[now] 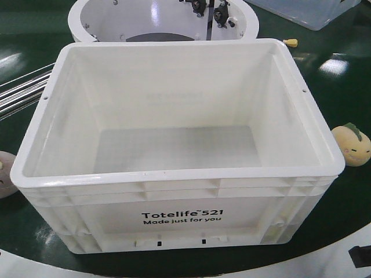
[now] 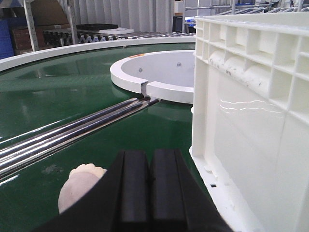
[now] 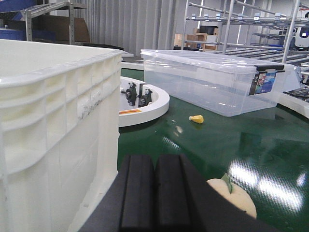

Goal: Place moving items into box and shelve

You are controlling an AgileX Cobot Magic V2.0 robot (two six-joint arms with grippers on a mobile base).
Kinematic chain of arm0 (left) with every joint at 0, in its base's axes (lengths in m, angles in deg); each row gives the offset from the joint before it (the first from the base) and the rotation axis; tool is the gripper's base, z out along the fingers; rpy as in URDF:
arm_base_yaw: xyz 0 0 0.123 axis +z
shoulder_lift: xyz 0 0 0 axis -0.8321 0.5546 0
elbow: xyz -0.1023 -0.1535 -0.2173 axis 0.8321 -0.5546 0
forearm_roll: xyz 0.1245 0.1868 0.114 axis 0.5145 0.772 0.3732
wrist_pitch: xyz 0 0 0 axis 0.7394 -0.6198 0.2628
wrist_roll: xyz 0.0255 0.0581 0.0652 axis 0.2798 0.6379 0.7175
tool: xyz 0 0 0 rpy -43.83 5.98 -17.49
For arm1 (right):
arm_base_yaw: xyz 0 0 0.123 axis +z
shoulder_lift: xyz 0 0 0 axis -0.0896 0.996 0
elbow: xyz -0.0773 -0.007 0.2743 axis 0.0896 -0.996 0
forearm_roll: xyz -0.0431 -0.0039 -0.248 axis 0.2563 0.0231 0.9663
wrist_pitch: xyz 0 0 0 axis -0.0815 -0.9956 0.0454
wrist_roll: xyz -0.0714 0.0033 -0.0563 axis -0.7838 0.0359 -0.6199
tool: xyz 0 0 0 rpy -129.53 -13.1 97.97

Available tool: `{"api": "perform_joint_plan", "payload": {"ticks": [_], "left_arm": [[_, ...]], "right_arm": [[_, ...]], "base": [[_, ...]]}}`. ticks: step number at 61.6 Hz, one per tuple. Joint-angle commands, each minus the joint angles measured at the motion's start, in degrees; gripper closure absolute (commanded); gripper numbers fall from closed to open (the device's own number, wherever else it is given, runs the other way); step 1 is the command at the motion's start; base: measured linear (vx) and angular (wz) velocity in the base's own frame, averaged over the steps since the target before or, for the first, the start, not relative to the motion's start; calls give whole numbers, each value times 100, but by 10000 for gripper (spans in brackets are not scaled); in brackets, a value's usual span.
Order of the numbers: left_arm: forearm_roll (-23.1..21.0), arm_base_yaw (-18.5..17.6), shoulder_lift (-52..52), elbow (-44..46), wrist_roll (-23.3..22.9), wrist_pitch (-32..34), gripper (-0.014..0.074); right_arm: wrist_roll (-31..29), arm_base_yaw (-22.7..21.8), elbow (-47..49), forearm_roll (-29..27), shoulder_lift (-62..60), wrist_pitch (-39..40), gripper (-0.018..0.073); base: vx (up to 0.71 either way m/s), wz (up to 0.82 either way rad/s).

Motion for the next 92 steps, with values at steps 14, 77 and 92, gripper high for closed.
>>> {"api": "perform_joint_plan", "payload": {"ticks": [14,77,92], "left_arm": [[-56,-31,-36,-45,-7,487,603],[-53,-31,-22,1622,26,1259,603],[-18,-31,425,3302,49,1228,603]], "right_arm": [[-64,-24,6,18,-52,423,568],[755,-24,488,-1419,-52,3694,568],[101,-24,2405,-1372,226,3190,568]], "base": [[0,0],[0,0],[0,0]]}}
